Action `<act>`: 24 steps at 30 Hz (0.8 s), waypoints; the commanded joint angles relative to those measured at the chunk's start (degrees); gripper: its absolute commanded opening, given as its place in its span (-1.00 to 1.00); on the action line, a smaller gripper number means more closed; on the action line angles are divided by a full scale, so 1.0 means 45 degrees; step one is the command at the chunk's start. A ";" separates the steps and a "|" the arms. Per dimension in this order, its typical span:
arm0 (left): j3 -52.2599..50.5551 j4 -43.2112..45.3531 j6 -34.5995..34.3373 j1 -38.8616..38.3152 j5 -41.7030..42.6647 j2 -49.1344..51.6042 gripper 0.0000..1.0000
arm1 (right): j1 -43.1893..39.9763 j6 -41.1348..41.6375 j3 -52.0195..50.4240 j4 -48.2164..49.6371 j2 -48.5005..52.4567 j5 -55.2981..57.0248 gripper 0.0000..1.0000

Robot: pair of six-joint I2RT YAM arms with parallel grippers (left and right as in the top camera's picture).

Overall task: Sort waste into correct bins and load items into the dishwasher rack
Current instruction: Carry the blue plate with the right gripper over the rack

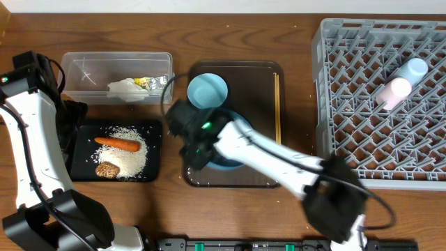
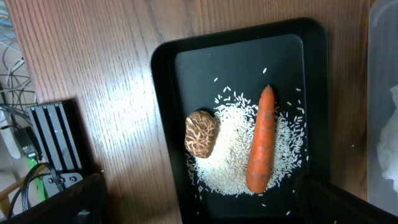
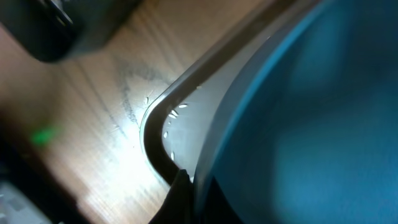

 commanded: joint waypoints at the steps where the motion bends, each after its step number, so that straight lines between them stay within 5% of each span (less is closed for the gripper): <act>1: 0.0024 -0.0083 -0.0155 0.0053 -0.0024 -0.0044 0.96 | -0.1171 -0.0345 0.0369 -0.0121 -0.2055 -0.0792 -0.98; 17: 0.0024 -0.0078 -0.0155 0.0053 -0.0019 -0.0044 0.96 | -0.9428 -0.1870 0.0369 -0.0141 -0.6698 -0.4192 -0.98; 24: 0.0024 -0.0078 -0.0155 0.0053 -0.0024 -0.0044 0.96 | -1.4508 -0.2414 0.0316 -0.0087 -0.6387 -0.8898 -0.98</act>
